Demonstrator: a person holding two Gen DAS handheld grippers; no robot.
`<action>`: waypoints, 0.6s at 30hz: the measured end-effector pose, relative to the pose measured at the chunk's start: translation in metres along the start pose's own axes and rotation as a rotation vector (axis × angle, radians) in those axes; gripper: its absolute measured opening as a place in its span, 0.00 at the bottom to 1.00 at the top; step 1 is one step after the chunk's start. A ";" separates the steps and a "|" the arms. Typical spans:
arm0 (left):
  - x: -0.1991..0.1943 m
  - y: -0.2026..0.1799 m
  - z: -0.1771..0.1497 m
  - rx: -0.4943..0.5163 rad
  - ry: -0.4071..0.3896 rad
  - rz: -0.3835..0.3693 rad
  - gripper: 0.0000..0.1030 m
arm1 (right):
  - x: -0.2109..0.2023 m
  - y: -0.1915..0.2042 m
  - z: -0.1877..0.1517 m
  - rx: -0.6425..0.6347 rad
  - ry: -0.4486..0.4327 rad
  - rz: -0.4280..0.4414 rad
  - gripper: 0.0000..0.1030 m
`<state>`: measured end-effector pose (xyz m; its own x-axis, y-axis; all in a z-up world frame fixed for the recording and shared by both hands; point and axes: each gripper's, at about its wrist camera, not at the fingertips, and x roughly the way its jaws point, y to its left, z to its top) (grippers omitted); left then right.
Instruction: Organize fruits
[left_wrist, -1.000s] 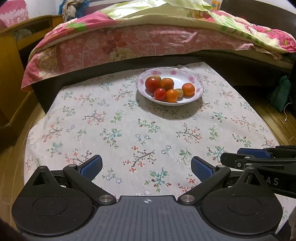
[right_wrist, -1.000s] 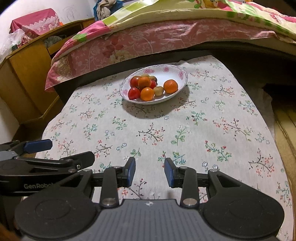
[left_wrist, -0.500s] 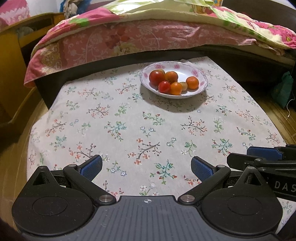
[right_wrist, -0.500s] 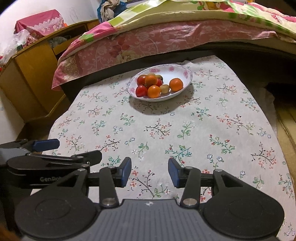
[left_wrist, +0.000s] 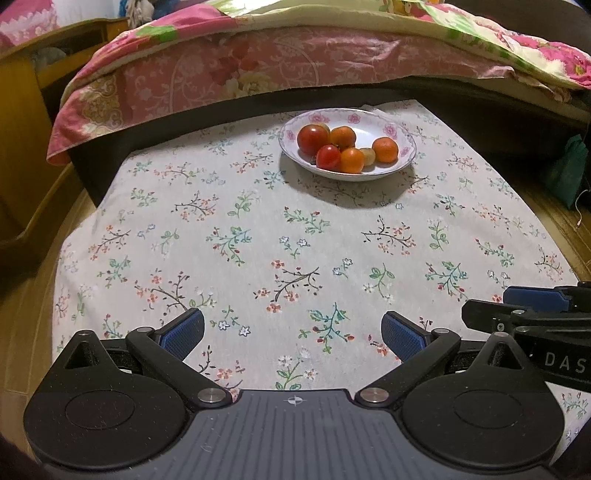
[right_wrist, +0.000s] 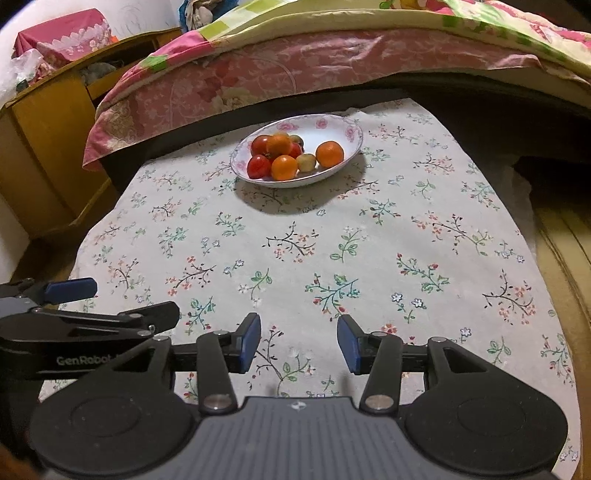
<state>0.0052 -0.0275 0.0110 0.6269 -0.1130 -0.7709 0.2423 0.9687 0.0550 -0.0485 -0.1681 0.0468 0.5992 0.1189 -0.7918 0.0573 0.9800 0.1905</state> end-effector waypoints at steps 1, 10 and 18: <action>0.000 0.000 0.000 0.002 0.000 0.000 1.00 | 0.000 0.001 0.000 -0.004 0.000 0.000 0.44; 0.002 -0.001 -0.001 0.001 0.010 0.009 1.00 | 0.001 0.003 -0.002 -0.003 0.003 0.009 0.44; 0.003 -0.002 -0.001 0.009 0.019 0.027 1.00 | 0.003 0.003 -0.004 -0.005 0.009 0.013 0.44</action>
<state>0.0053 -0.0298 0.0079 0.6191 -0.0823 -0.7810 0.2320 0.9693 0.0818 -0.0494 -0.1642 0.0429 0.5923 0.1330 -0.7947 0.0457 0.9791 0.1980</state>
